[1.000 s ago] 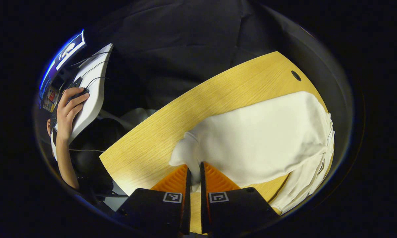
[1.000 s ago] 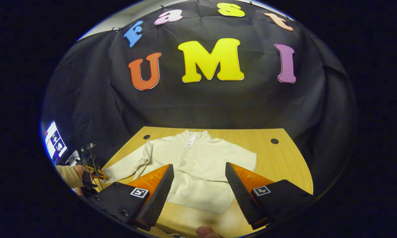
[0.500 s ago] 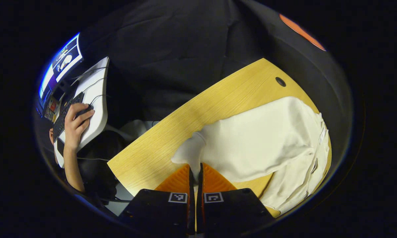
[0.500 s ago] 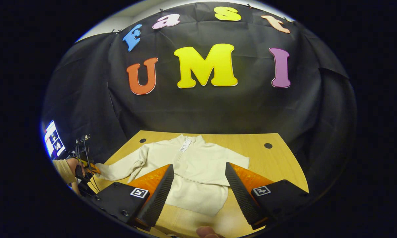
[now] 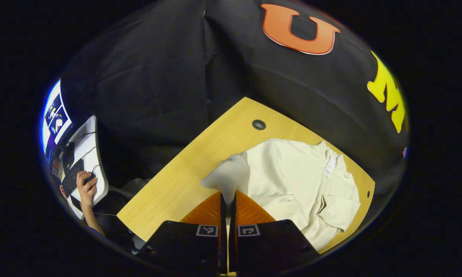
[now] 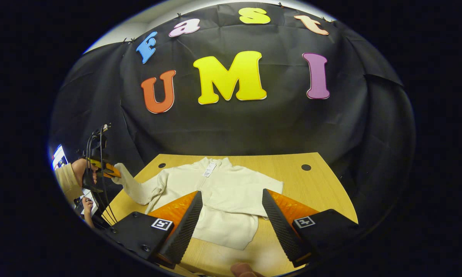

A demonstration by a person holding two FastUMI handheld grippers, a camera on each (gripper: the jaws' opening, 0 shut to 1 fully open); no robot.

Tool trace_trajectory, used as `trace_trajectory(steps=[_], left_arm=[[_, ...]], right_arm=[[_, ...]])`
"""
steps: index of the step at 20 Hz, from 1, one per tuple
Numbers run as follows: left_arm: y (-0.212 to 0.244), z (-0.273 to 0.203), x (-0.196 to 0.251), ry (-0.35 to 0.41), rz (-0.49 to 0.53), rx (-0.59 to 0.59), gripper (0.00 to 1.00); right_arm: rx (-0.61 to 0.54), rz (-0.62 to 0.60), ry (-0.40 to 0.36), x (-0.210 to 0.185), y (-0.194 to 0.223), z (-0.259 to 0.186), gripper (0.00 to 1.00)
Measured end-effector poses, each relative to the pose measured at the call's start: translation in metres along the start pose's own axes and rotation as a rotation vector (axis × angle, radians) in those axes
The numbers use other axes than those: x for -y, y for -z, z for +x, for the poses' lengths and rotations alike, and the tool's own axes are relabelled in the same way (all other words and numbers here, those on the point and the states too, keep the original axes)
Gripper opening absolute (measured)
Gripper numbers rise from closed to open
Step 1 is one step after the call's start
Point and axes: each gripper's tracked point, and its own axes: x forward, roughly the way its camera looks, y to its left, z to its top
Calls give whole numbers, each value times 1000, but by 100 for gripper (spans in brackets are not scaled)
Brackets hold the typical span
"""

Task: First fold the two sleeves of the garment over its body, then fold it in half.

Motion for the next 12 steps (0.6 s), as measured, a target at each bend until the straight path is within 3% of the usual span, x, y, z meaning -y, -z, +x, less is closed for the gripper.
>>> trace_trajectory(steps=[2, 3, 4, 5, 12], left_arm=[[-8, 0, 37, 25, 47, 17, 4], [-10, 3, 56, 38, 70, 25, 4], [-11, 4, 75, 51, 91, 25, 4], [-14, 5, 94, 63, 111, 33, 4], [0, 19, 239, 185, 256, 36, 4]], right_arm=[[6, 3, 10, 8, -2, -2, 94], [6, 6, 15, 13, -2, -2, 98], [1, 9, 21, 18, -2, -2, 94], [-2, 12, 29, 24, -1, -3, 98], [-28, 25, 81, 54, 5, -4, 98]])
